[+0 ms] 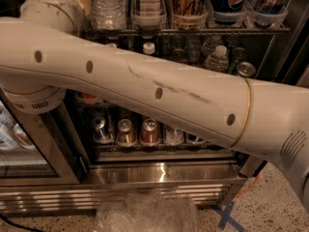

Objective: Pick 7up can from top shelf of fridge

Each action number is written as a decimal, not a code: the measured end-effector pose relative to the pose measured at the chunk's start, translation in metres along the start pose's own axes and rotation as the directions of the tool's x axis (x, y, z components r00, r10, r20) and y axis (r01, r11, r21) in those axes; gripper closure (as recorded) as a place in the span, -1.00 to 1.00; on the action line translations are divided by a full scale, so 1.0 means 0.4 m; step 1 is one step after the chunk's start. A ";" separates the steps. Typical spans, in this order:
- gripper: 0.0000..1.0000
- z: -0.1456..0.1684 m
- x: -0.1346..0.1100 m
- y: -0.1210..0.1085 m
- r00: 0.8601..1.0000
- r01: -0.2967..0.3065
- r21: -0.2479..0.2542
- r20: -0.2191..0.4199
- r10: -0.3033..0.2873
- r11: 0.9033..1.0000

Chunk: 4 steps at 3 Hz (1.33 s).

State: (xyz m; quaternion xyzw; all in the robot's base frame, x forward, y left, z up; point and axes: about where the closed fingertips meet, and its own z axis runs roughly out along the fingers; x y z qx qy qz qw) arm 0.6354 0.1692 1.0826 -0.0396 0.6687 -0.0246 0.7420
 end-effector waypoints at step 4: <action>1.00 -0.005 -0.011 0.004 1.000 -0.006 -0.013 0.018 0.007 1.000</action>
Offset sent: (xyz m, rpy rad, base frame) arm 0.0000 0.0024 0.0000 0.0000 0.0000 0.0000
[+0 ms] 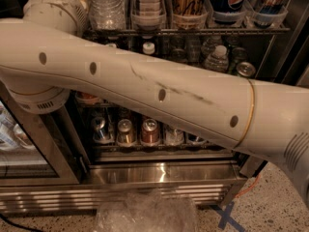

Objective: Pick 7up can from top shelf of fridge

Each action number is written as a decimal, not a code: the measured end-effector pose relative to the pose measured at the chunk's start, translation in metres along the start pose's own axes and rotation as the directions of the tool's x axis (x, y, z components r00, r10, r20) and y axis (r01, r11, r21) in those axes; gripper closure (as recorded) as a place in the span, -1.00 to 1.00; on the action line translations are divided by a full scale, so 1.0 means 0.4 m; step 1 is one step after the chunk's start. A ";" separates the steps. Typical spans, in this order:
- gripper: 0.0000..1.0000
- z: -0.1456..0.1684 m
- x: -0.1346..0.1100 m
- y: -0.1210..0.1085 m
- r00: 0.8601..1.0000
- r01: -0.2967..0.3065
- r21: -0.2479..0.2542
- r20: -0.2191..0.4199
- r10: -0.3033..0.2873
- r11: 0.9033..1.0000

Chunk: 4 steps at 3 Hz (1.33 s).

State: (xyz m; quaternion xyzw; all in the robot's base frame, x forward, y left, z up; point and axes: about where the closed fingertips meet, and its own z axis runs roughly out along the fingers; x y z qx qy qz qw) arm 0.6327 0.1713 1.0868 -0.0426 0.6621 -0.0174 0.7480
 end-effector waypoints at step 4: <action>1.00 -0.144 -0.126 0.019 0.991 -0.103 -0.224 0.059 0.118 0.969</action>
Offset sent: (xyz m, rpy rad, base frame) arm -0.0289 0.0010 0.0915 0.0093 -0.2015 0.0743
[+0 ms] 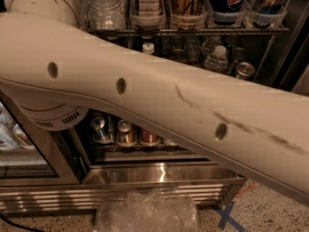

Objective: Pick 7up can from top shelf of fridge

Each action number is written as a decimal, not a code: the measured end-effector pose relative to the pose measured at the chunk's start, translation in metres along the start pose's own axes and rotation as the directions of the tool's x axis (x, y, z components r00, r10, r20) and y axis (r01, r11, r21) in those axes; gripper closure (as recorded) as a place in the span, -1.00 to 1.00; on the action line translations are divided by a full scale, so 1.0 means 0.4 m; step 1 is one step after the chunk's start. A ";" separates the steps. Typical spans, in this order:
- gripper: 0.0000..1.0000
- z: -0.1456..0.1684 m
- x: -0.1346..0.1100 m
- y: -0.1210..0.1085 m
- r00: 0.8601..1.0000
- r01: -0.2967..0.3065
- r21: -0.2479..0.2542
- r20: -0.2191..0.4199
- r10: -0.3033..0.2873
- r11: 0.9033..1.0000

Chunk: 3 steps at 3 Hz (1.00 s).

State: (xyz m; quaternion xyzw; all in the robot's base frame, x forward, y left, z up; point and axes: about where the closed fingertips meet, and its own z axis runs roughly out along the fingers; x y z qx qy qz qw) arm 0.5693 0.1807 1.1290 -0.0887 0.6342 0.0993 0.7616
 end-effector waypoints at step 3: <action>1.00 -0.167 0.083 -0.020 0.985 -0.170 -0.131 -0.050 0.165 0.977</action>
Offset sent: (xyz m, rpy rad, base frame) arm -0.0582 -0.0334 -0.0617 0.1425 0.1108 0.2341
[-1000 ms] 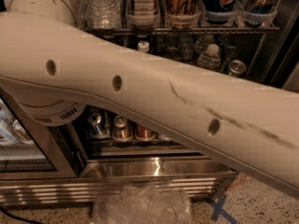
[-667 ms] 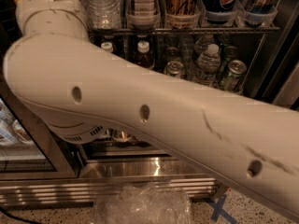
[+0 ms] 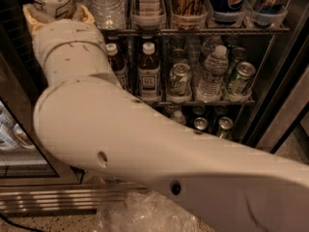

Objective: Pick 7up can from top shelf of fridge

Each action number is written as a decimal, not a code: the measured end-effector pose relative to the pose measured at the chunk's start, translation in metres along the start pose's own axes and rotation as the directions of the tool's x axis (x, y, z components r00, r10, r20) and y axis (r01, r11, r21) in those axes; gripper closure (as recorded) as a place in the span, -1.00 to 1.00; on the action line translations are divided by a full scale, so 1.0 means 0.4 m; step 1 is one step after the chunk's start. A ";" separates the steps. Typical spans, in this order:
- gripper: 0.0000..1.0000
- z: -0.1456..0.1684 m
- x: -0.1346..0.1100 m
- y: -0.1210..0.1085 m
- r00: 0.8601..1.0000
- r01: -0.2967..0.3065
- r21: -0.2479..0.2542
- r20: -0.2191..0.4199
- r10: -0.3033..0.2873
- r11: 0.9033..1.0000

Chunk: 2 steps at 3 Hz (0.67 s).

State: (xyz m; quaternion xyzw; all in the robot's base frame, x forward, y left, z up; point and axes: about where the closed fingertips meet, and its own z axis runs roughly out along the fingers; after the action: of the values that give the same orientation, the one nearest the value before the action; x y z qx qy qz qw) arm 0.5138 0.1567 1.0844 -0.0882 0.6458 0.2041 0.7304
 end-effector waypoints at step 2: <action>1.00 -0.085 0.038 -0.030 0.998 -0.061 0.047 0.018 0.060 0.997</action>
Offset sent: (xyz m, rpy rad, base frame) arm -0.0493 -0.0574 -0.0490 0.1247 0.0578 -0.0772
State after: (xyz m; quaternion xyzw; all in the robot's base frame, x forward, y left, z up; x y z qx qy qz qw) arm 0.4892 0.1354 1.0628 -0.0493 0.6467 0.2115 0.7311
